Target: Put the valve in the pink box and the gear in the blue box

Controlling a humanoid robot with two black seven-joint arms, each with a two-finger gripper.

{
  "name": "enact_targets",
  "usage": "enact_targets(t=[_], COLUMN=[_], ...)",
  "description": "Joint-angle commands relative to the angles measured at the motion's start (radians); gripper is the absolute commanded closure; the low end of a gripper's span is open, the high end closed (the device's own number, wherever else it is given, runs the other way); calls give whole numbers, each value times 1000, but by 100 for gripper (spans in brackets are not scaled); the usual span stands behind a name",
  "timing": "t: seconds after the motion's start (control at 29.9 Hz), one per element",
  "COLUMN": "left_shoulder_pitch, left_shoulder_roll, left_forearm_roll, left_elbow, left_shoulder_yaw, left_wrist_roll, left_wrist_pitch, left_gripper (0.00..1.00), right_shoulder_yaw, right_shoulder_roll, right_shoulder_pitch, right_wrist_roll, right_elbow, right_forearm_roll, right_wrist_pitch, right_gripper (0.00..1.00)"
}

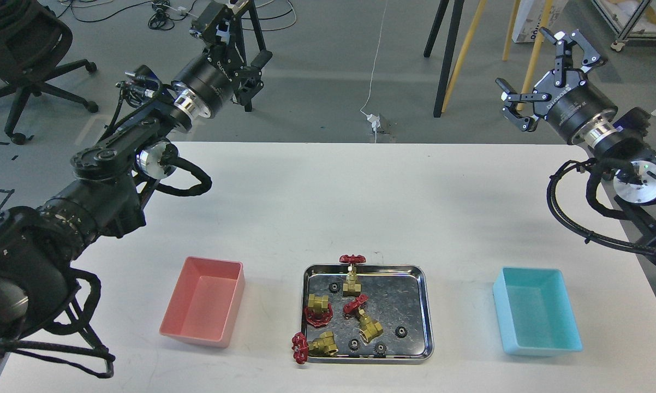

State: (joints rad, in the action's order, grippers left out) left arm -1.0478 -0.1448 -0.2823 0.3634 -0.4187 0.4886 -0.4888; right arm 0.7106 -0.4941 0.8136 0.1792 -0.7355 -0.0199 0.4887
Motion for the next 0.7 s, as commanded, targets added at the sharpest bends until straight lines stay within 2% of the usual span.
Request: enact_targets(t=[0.0,0.3,0.43,0.5,0.67], left_shoulder_pitch=[0,11,38,38,-1], left_shoulder_roll=[-1,-33,-38,-47,-192], left_forearm_roll=[0,71,91,88,42], left_elbow=[-1,-49,-29,17,257], left_shoulder_yaw=[0,-14,-26,-26,-17], left_wrist_roll=[0,0,0,0,0], left_wrist_pitch=[0,0,0,0,0], left_gripper=[0,0,0,0,0], right_shoulder_yaw=[0,10,20,29,68], right_shoulder_roll=[5,-6,-24,-35,-41], right_shoulder_pitch=[-1,2,1,1,9], right_wrist_roll=[0,0,0,0,0], right_elbow=[-1,-1,1,2,86], right_forearm_roll=[0,0,-2,0,-2], right_wrist_pitch=[0,0,0,0,0], right_gripper=[0,0,0,0,0])
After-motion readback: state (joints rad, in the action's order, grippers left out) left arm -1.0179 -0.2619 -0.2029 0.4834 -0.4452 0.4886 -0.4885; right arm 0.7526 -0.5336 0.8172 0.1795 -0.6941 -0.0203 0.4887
